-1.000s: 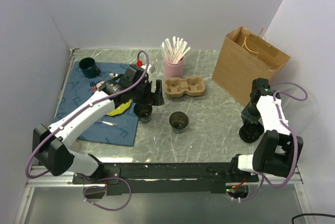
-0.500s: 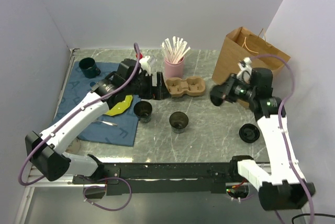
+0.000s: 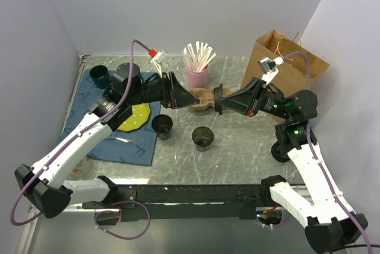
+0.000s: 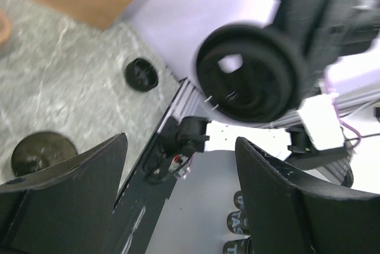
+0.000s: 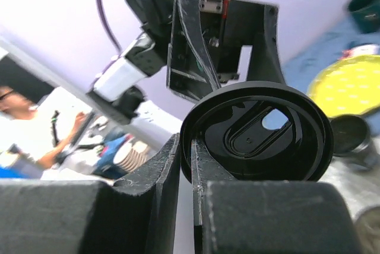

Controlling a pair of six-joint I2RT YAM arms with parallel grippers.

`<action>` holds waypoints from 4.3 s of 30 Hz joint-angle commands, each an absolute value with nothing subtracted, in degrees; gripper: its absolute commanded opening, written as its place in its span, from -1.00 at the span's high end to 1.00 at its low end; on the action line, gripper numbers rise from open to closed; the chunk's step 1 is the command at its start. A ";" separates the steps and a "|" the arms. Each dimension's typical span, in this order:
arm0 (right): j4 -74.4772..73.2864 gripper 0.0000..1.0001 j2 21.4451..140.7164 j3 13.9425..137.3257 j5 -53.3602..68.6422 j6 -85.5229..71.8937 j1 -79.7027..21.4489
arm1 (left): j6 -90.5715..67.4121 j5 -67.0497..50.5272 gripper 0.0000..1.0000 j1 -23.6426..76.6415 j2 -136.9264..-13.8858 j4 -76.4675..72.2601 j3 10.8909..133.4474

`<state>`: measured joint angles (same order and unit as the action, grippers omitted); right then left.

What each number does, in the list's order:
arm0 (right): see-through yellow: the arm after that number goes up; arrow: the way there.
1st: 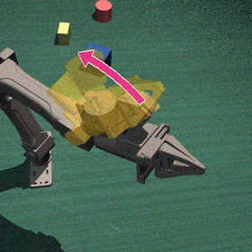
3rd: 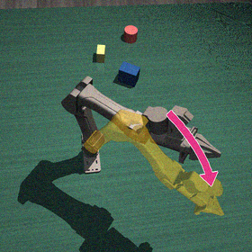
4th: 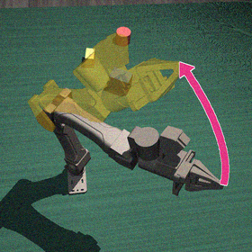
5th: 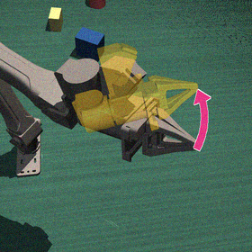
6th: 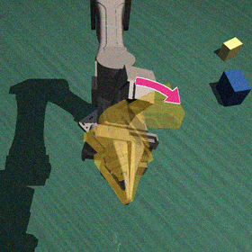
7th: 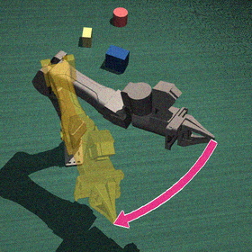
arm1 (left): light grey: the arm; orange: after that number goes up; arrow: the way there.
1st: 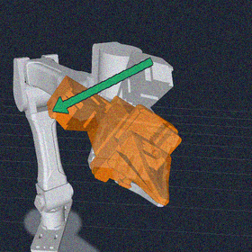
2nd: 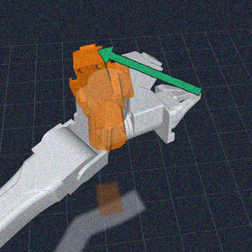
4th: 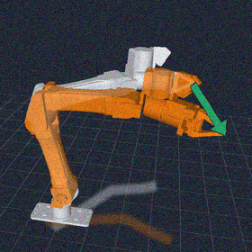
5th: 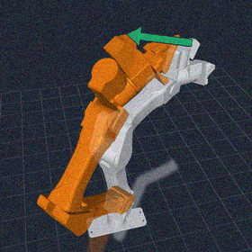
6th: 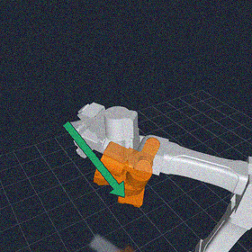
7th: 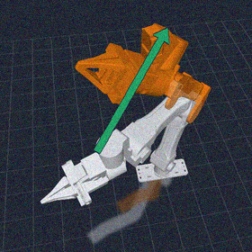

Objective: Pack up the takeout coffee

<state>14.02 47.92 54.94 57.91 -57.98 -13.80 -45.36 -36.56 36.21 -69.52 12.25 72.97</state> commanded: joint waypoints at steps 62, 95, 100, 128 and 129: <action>31.23 0.55 56.52 53.96 63.81 -73.22 -28.30 | -26.36 -43.16 0.98 39.90 -61.09 -20.92 57.39; -61.15 -1.00 47.81 82.44 1.33 -37.18 -23.99 | -45.25 -1.85 0.98 45.52 -81.29 49.12 87.26; -68.90 -1.00 48.34 83.67 2.37 -34.28 -23.99 | -51.85 -0.18 0.98 50.09 -92.51 58.26 95.08; -66.62 -1.00 44.12 80.16 2.81 -27.60 -23.91 | -54.40 6.24 0.98 53.35 -113.38 73.56 111.98; -66.53 -1.00 44.12 80.07 2.90 -27.60 -23.91 | -54.67 6.33 0.98 53.35 -113.38 73.91 111.62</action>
<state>-69.04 43.68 78.74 3.81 -28.93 -24.10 -54.96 5.93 53.34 -114.28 71.44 111.46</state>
